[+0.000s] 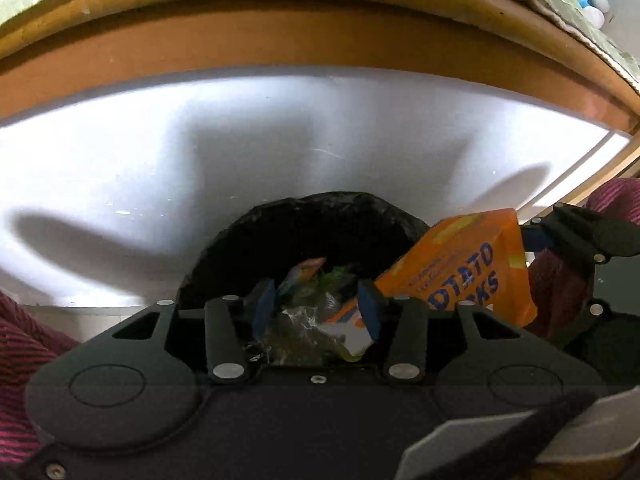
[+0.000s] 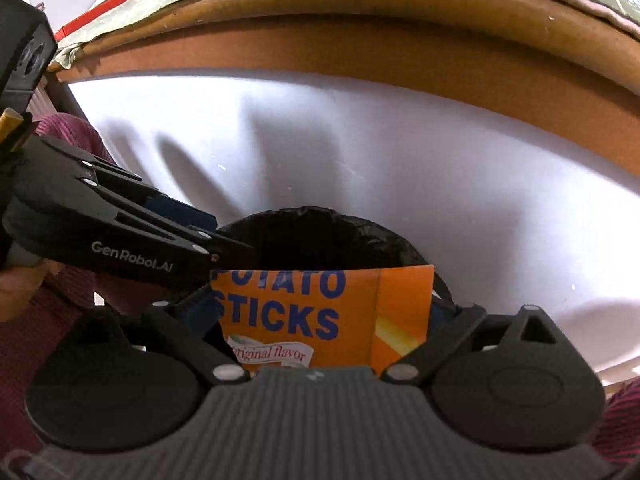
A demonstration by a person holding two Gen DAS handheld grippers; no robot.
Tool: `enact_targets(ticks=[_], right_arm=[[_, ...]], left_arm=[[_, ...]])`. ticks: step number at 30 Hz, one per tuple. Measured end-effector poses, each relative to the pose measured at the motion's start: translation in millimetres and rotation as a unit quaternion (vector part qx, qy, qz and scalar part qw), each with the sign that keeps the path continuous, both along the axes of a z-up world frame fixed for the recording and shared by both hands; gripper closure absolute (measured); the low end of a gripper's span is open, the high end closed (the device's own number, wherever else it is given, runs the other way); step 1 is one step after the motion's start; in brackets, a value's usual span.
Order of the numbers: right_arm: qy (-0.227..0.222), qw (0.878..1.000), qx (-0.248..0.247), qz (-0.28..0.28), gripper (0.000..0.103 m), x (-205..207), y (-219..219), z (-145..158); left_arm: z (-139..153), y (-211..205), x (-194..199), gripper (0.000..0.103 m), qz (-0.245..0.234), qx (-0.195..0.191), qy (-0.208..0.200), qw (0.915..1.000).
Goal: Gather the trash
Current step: 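Open both tools inside the bin to drop the packet and box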
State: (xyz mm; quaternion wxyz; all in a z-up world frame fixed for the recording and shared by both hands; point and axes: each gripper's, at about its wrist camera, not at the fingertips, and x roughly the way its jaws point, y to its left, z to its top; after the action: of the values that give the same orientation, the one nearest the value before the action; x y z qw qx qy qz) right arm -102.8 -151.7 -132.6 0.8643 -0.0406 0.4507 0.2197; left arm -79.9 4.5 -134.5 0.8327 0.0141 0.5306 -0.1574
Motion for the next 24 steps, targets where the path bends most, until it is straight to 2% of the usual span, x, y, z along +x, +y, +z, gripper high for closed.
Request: enact_targets(ticks=[24], right_arm=[[0.005, 1.000, 0.013, -0.011, 0.000, 0, -4, 2]], left_arm=[[19, 1, -4, 0.030, 0.001, 0.002, -0.030, 0.9995]])
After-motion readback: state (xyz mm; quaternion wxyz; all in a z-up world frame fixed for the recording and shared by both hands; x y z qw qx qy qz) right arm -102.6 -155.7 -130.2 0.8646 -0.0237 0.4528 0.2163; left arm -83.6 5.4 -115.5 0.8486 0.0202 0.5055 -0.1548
